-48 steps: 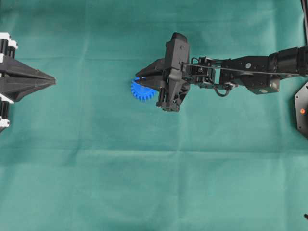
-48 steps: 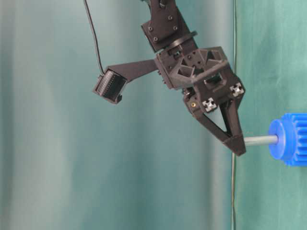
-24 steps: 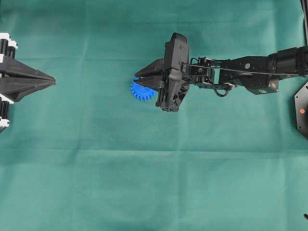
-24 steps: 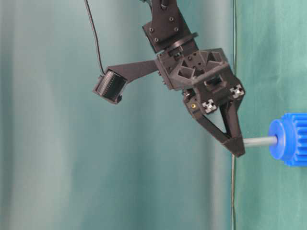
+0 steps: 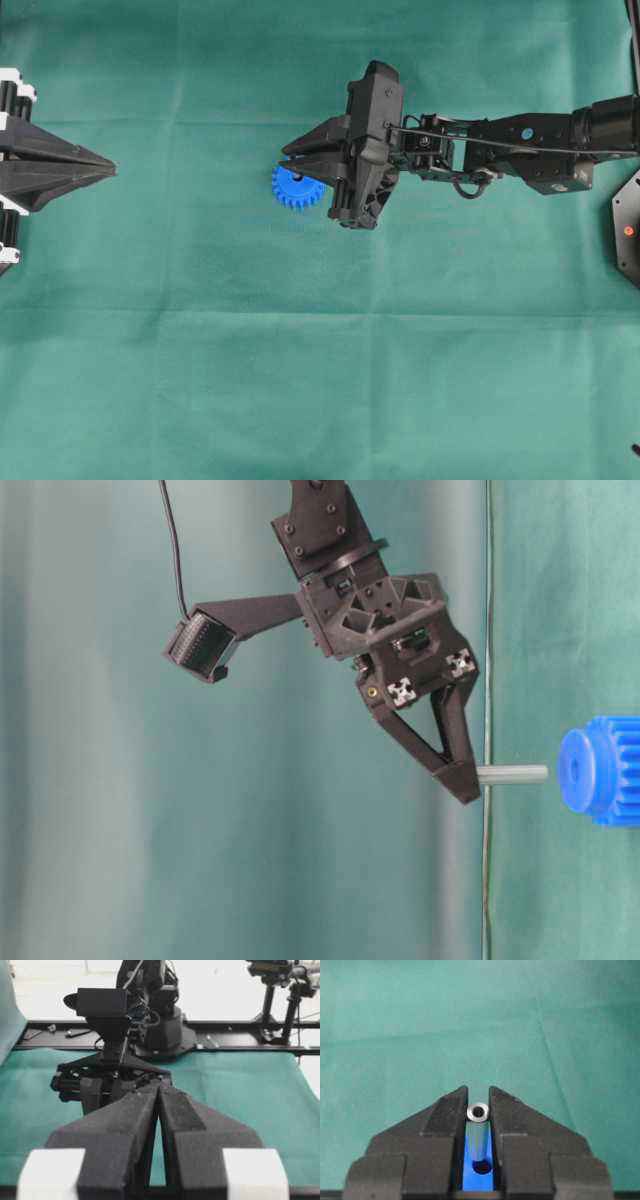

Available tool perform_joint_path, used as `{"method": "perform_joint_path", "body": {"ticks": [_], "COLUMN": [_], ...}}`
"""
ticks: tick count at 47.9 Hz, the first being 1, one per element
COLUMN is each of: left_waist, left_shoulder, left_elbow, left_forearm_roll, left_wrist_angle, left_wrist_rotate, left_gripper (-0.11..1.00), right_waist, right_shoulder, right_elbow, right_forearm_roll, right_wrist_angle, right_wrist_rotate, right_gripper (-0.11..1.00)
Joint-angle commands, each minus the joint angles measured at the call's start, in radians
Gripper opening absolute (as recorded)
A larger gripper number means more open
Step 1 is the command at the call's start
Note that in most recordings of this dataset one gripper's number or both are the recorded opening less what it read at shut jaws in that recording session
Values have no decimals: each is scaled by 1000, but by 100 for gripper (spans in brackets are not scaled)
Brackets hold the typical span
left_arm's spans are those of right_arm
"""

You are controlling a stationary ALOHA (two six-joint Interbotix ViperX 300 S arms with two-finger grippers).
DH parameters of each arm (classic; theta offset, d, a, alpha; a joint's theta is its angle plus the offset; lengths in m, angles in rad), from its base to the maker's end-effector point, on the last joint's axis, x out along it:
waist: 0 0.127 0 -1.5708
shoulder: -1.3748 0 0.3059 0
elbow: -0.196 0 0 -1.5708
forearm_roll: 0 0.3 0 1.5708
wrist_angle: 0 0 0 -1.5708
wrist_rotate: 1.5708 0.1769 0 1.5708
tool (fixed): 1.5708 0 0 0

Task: Insert the shaft placed at a random location into the center hole of the small gear at another random location.
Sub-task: 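Align the held shaft above the gear's center hole, then lower the shaft into the gear hole with the right gripper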

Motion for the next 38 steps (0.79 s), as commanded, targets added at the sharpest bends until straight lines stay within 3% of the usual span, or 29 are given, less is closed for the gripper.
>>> {"method": "perform_joint_path", "body": {"ticks": [1,38], "left_waist": [2,11], "left_shoulder": [8,8], "left_elbow": [-18,-17], "left_forearm_roll": [3,3], "left_wrist_angle": [-8,-8], "left_wrist_rotate": [-3,0], "left_gripper": [0,0], "right_waist": [-2,-3], "right_shoulder": [-17,84], "right_elbow": [-11,-8], "right_forearm_roll": [-2,3], "right_wrist_angle": [-20,-64], "right_wrist_rotate": [-2,6], "right_gripper": [13,13]}}
